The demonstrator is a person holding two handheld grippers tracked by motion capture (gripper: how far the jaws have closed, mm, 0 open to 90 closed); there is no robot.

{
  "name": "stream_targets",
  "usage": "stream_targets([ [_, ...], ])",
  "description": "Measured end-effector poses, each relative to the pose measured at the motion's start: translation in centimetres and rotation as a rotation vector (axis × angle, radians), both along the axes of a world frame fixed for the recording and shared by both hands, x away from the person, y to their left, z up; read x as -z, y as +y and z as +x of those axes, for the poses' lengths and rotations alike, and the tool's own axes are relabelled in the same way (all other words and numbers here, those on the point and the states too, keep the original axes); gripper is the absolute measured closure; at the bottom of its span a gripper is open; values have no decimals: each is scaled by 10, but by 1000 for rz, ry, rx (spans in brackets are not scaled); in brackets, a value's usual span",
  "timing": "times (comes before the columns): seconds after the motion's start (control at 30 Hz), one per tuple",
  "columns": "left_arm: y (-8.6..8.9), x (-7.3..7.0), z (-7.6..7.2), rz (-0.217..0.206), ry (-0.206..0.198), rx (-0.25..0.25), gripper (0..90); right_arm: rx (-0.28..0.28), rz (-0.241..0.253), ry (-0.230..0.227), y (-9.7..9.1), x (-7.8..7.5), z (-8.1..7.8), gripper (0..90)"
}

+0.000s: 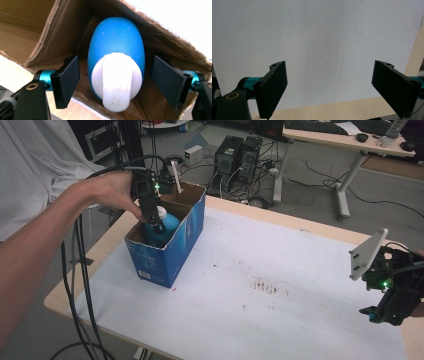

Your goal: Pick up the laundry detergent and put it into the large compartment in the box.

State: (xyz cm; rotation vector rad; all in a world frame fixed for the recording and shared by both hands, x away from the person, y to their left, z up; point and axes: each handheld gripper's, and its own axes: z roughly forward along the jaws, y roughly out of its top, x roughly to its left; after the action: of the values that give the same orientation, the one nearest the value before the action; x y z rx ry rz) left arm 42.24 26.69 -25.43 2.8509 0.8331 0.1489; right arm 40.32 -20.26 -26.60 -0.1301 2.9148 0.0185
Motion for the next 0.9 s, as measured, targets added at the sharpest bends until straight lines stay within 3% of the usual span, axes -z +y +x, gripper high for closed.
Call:
stream_targets([
  [0.47, -16, -33, -6, 18, -54, 42, 212, 9, -2, -7, 0, -3, -1, 123],
  [0.73, -44, -46, -11, 29, -61, 103, 212, 11, 6, -10, -1, -4, -1, 123],
  [0.9, -64, -54, -11, 10, -66, 143, 211, 10, 4, -5, -1, -4, -1, 123],
])
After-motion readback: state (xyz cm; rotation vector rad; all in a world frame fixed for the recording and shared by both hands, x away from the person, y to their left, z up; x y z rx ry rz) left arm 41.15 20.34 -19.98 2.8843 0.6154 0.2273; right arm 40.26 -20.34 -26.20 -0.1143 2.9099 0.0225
